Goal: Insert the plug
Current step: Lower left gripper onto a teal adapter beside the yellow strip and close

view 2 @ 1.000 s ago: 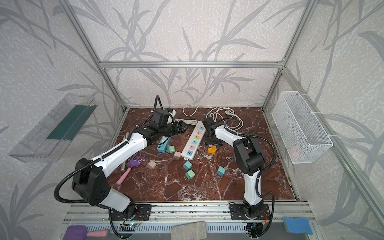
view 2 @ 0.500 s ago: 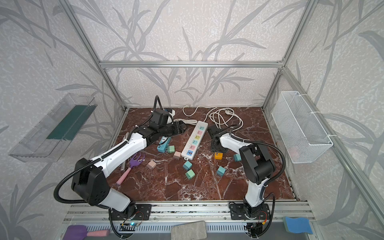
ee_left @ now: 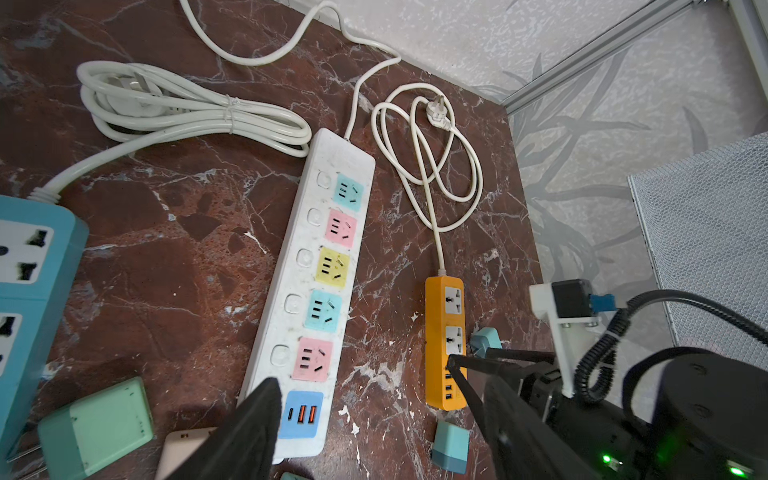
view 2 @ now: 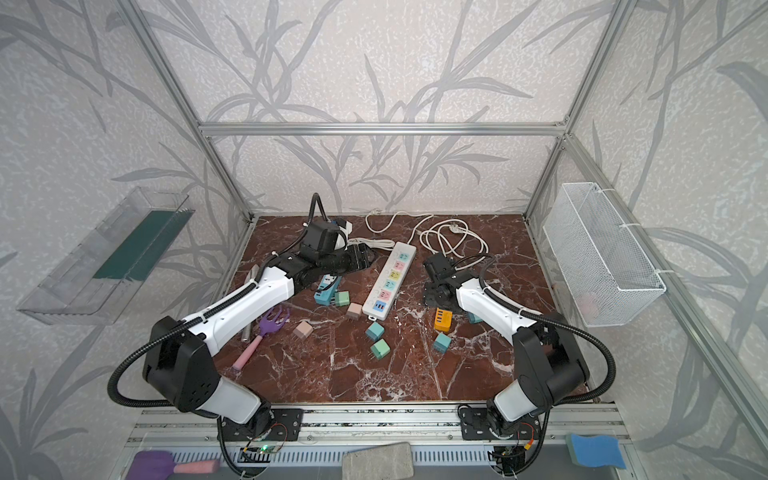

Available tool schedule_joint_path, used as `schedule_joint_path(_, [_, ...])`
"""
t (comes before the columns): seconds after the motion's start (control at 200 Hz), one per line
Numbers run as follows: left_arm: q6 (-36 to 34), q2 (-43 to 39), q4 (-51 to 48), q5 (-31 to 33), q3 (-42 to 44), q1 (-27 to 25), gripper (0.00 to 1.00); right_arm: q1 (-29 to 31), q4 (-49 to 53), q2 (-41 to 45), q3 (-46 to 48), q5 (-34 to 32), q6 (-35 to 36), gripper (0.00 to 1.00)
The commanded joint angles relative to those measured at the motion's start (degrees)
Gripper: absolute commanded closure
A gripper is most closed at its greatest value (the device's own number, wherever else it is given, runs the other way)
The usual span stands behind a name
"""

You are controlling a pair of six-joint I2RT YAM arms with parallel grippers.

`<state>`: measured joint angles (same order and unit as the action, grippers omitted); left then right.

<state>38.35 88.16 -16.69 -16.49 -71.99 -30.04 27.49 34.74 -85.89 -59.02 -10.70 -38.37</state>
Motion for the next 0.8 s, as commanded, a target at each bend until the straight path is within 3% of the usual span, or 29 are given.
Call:
schedule_joint_path(0.0, [-4.0, 0.0, -3.9, -1.0, -3.7, -3.2, 0.28, 0.0, 6.8, 5.9, 0.0, -4.1, 3.4, 0.22])
schedule_joint_path(0.115, [-9.4, 2.2, -9.0, 3.3, -6.5, -9.9, 0.30, -1.7, 8.9, 12.4, 4.0, -4.5, 5.4, 0.24])
schedule_joint_path(0.225, [-16.5, 6.3, -14.5, 12.5, -9.3, -18.1, 0.30, -5.1, 9.7, 18.8, 7.9, -2.4, 5.6, 0.22])
schedule_joint_path(0.335, [-20.0, 12.6, -18.9, 18.7, -12.6, -24.6, 0.32, -11.4, 8.1, 25.1, 11.8, 7.5, 6.1, 0.19])
schedule_joint_path(0.39, [-20.5, 15.8, -20.8, 20.9, -15.0, -27.2, 0.33, -14.5, 8.6, 27.7, 12.7, 9.2, 7.0, 0.19])
schedule_joint_path(0.725, [-18.0, 33.0, -31.9, 19.0, -32.6, -34.7, 0.33, -21.2, 4.5, 37.9, 17.5, 7.8, 6.3, 0.20])
schedule_joint_path(0.795, [-18.3, 36.7, -34.7, 17.6, -36.4, -35.5, 0.24, -21.5, 3.3, 38.6, 18.4, 9.4, 5.8, 0.20])
